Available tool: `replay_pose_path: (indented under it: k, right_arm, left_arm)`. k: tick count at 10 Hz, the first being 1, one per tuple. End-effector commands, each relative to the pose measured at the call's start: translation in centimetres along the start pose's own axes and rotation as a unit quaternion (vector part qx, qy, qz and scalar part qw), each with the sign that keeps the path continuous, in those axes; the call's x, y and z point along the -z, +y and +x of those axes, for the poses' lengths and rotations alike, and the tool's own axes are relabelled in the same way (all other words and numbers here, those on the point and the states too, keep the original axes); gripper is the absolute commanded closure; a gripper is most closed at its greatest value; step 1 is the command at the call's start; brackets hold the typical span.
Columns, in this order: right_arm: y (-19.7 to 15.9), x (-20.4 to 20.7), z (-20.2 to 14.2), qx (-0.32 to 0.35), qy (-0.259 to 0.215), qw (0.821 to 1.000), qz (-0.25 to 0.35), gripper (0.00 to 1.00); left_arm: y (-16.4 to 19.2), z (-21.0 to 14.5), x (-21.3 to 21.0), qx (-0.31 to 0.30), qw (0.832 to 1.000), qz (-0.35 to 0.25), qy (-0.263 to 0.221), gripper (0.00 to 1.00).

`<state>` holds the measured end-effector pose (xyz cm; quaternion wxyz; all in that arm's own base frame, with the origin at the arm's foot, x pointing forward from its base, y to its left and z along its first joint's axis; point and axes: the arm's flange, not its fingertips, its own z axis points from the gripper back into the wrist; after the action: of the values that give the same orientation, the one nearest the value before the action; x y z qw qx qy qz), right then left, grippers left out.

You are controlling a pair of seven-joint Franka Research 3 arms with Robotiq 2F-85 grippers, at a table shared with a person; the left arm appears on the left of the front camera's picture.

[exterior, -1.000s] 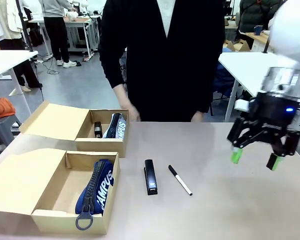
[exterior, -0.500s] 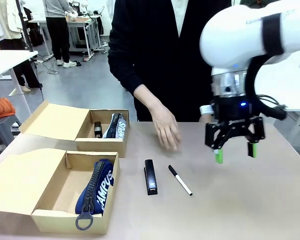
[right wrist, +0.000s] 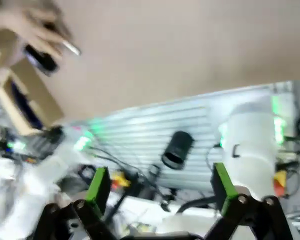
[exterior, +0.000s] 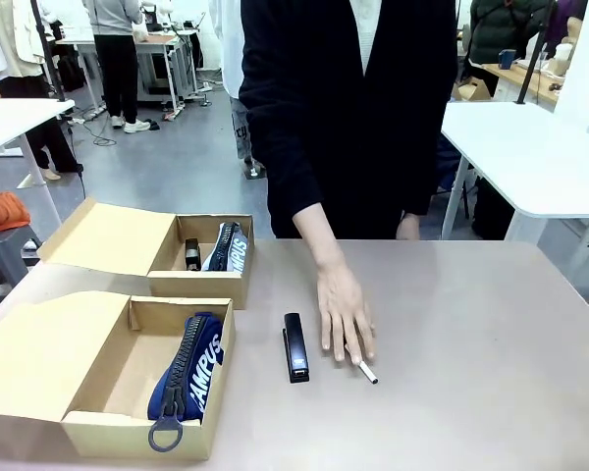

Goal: Place items inside the box.
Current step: Pick up a Pencil pouch or Stapler and place it inside the Mailer Box closest to the robot.

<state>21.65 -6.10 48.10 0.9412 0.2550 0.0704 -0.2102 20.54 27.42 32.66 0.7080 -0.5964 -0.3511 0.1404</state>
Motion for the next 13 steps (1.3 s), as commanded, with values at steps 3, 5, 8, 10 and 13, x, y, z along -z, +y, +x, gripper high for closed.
replay_pose_path:
  k: [3,5,8,10,13]
  right_arm:
    - [0.0,0.0,0.0,0.0,0.0,1.0,0.0,0.0]
    - [0.0,0.0,0.0,0.0,0.0,1.0,0.0,0.0]
    - [0.5,0.0,0.0,0.01,-0.001,1.0,-0.007,0.0]
    - [8.9,1.1,0.6,0.028,0.035,0.998,-0.05,0.0]
    - [26.2,5.8,2.3,-0.02,0.048,0.991,-0.126,0.0]
  left_arm:
    - [-0.2,-0.2,0.4,0.011,1.0,-0.009,-0.008,0.04]
    - [-0.2,-0.2,0.4,0.011,1.0,-0.009,-0.008,0.04]
    - [-0.2,-0.2,0.4,0.011,1.0,-0.009,-0.008,0.04]
    - [-0.2,-0.2,0.4,0.011,1.0,-0.009,-0.008,0.04]
    - [-0.2,-0.2,0.4,0.011,1.0,-0.009,-0.008,0.04]
